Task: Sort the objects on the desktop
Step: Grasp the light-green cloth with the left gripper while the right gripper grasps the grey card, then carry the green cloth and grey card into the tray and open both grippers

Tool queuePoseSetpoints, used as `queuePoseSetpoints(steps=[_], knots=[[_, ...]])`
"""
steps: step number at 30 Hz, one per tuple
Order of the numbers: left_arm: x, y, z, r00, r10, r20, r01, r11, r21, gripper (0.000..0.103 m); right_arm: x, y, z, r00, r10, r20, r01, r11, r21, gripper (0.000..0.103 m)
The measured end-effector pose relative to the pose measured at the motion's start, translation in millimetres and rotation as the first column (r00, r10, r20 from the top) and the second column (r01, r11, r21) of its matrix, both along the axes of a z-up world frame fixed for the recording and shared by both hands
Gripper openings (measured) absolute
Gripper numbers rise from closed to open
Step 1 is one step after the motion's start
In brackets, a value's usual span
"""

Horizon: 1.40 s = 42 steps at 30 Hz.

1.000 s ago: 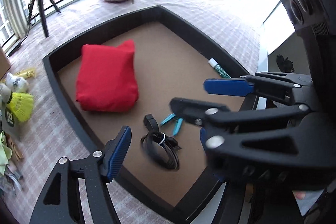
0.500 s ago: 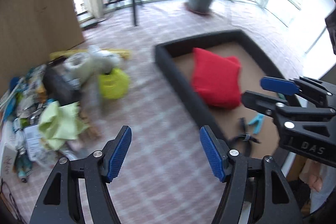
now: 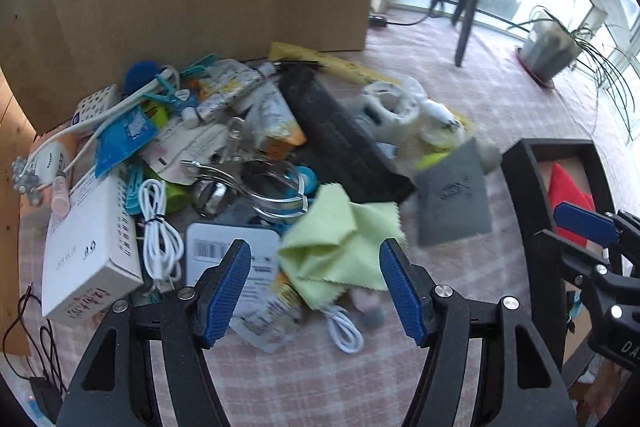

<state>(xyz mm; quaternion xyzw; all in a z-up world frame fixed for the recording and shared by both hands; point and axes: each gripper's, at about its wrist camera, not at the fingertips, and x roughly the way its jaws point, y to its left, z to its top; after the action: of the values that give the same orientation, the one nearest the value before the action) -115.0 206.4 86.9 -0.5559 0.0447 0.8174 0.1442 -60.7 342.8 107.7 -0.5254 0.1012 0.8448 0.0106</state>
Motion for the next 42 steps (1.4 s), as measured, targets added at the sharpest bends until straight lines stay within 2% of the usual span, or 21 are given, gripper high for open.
queuePoseSetpoints(steps=[3,9,11,13,15,17,19,20,22,23,24,27,32,35,39,42], knots=[[-7,-5,-3,1.0,0.002,0.03,-0.002,1.0,0.019,0.064,-16,-8,-8,1.0,0.006,0.024,-0.007,1.0,0.019,0.051],[-20,-4,-20,0.997,0.016,0.075,-0.017,1.0,0.006,0.063,-38,-6,-28,0.996,0.0,0.085,0.0,1.0,0.005,0.051],[-22,-3,-22,0.997,0.023,0.071,-0.024,1.0,0.009,0.063,-44,-2,-33,0.995,-0.008,0.099,0.008,1.0,-0.005,0.051],[-23,-1,-21,0.998,0.019,0.061,-0.019,1.0,0.005,0.058,-49,0,-38,0.993,-0.014,0.116,0.016,1.0,-0.02,0.051],[-24,0,-20,0.998,0.023,0.057,-0.024,1.0,0.01,0.042,-53,0,-44,0.991,-0.012,0.134,0.017,0.999,-0.039,0.051],[-26,-2,-20,0.998,0.03,0.062,-0.032,0.999,0.022,0.03,-55,-1,-49,0.989,-0.007,0.147,0.014,0.999,-0.046,0.049],[-27,-4,-21,0.997,0.032,0.075,-0.036,0.998,0.045,0.018,-56,-3,-52,0.988,-0.003,0.152,0.01,0.999,-0.05,0.034],[-27,-6,-22,0.996,0.033,0.08,-0.037,0.998,0.052,0.012,-56,-4,-54,0.988,-0.003,0.157,0.012,0.999,-0.053,0.029],[-26,-9,-24,0.996,0.034,0.08,-0.039,0.997,0.06,0.006,-57,-4,-57,0.986,-0.002,0.167,0.013,0.998,-0.067,0.018],[-25,-11,-24,0.996,0.035,0.078,-0.04,0.997,0.068,0.004,-56,-4,-58,0.986,-0.003,0.165,0.015,0.998,-0.068,0.016],[-24,-12,-24,0.996,0.036,0.077,-0.042,0.996,0.077,0.003,-56,-5,-57,0.987,-0.004,0.16,0.015,0.998,-0.066,0.011],[-17,-19,-18,0.997,0.042,0.061,-0.05,0.991,0.124,0.003,-52,-4,-53,0.99,-0.004,0.138,0.015,0.997,-0.076,0.007],[-6,-31,3,0.998,0.052,0.037,-0.058,0.977,0.205,0.003,-40,-1,-37,0.997,0.0,0.083,0.007,0.997,-0.081,0.005],[1,-36,19,0.998,0.058,0.023,-0.062,0.963,0.261,0.003,-27,5,-26,0.999,-0.005,0.048,0.011,0.993,-0.114,0.005],[13,-28,39,0.999,0.037,-0.004,-0.034,0.951,0.309,0.003,-7,14,-11,1.0,-0.024,-0.001,0.024,0.99,-0.139,0.004],[22,-10,47,1.0,-0.013,-0.016,0.018,0.942,0.335,0.003,10,25,0,0.998,-0.048,-0.031,0.043,0.988,-0.151,0.004]])
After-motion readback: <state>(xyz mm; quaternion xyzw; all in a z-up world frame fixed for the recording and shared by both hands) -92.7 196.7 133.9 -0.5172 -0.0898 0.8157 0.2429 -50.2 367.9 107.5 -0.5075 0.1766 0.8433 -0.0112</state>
